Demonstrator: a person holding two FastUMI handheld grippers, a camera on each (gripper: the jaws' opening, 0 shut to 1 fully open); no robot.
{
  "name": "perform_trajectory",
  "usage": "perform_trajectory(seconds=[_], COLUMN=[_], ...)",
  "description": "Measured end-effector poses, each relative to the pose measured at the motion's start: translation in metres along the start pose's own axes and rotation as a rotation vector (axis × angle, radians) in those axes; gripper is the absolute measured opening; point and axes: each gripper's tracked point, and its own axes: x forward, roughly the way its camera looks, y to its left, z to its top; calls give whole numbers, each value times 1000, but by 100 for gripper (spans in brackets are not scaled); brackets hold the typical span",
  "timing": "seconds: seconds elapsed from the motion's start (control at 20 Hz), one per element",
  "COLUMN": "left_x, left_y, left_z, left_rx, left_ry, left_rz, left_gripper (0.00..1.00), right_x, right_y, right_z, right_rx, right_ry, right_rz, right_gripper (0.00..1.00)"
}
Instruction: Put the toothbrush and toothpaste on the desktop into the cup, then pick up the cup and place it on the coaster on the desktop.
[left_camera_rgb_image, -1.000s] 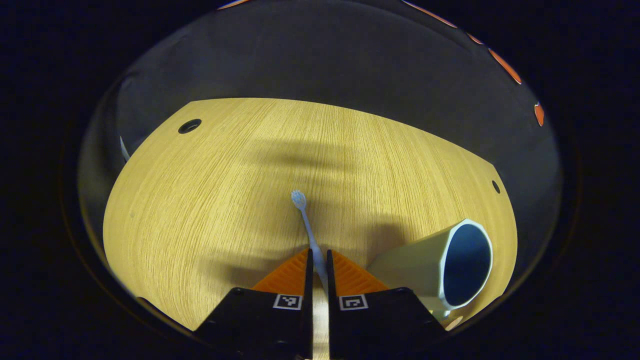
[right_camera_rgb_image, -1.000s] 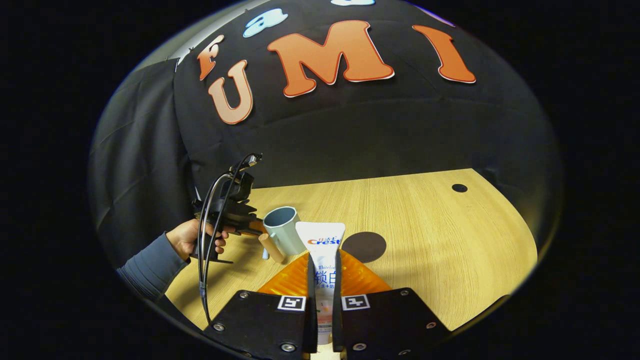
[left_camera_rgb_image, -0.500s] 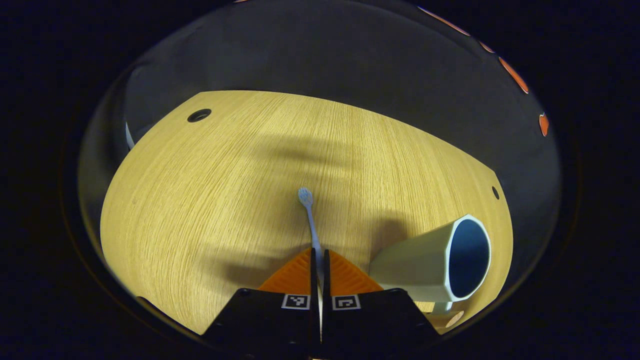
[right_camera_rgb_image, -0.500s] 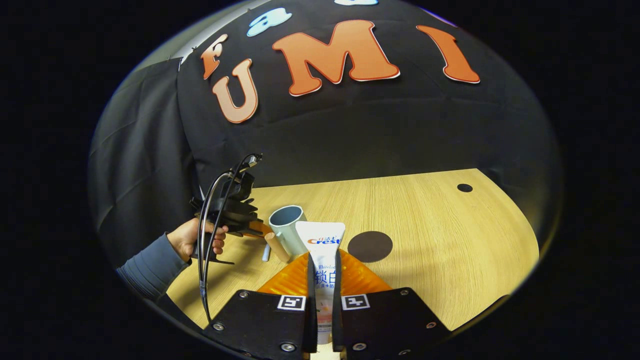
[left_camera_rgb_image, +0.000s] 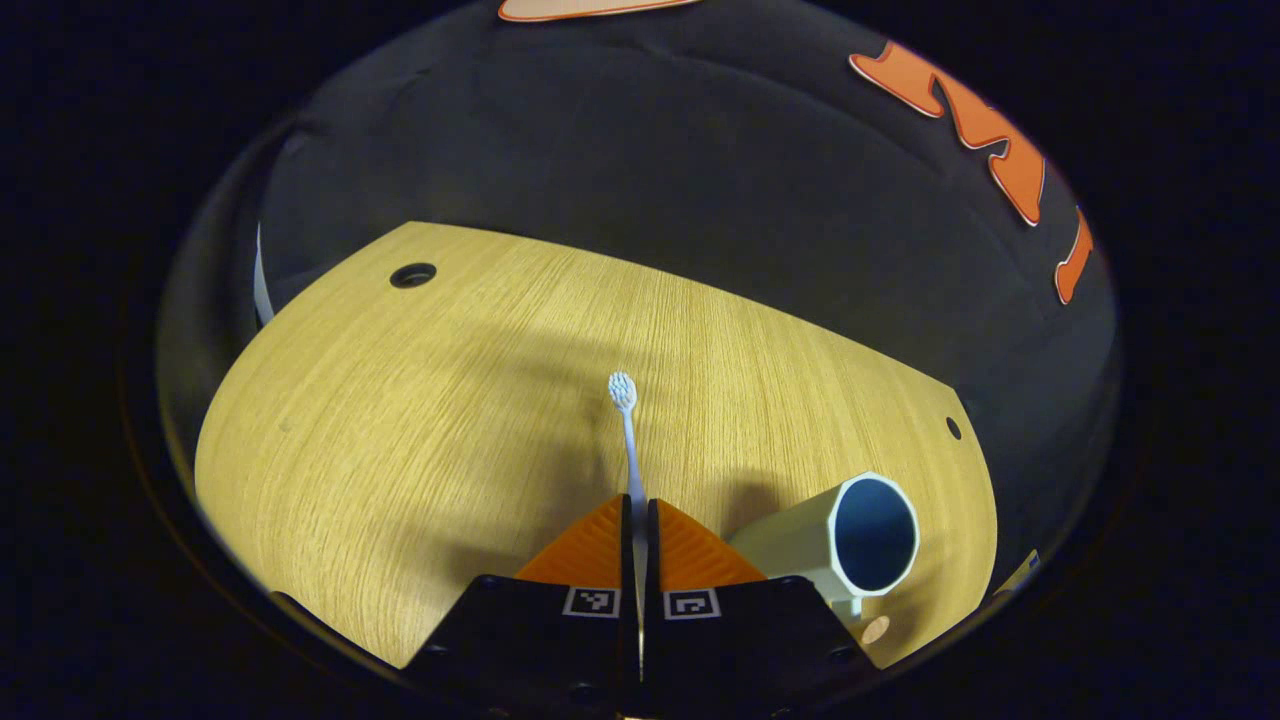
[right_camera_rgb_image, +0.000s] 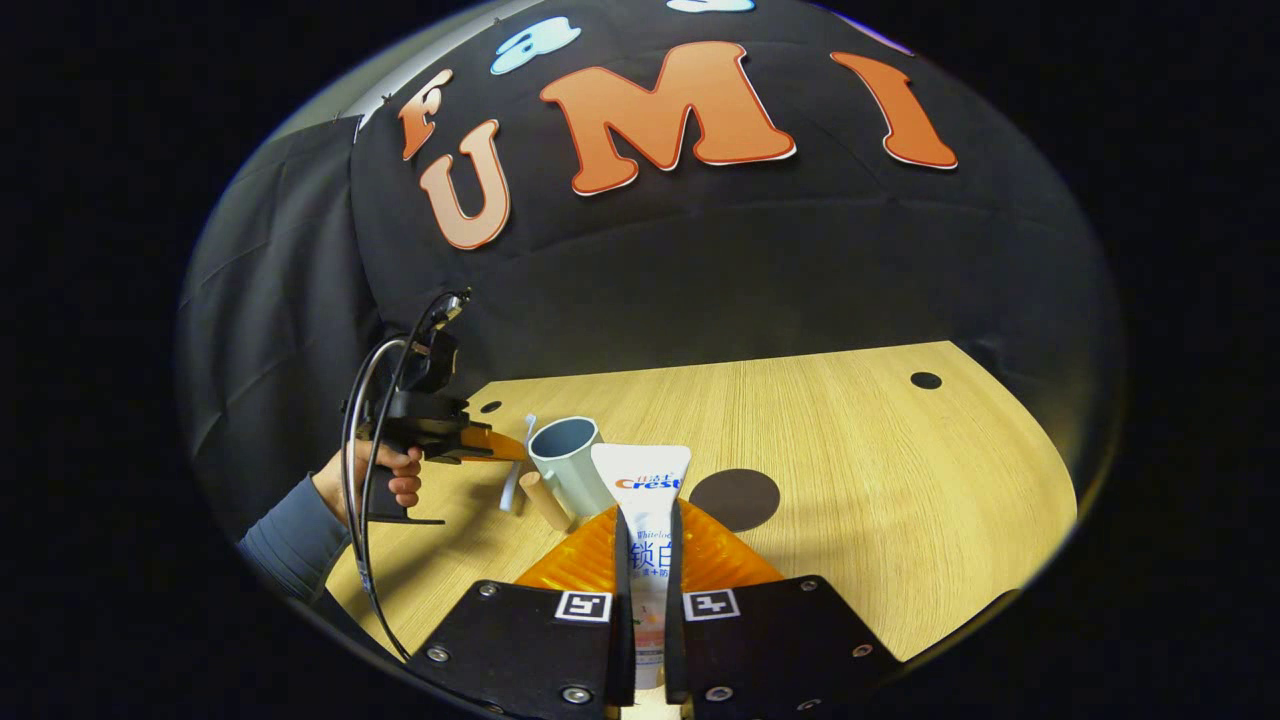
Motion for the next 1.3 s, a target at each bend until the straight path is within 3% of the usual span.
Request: perform_trajectory(seconds=[0.55, 1.05, 1.3], left_x=[-60, -67, -52], left_y=[-26, -74, -97], left_z=[79, 98, 89], left_rx=[115, 180, 195], left_ry=[-308, -461, -449], left_rz=[-9, -55, -83], left_gripper=[1, 1, 1], right_x=[-4, -6, -2], right_y=[-2, -4, -6], right_z=[13, 21, 23], right_rx=[-79, -77, -79], right_ry=[-73, -98, -97], right_rz=[-20, -41, -51], right_gripper=[12, 12, 12])
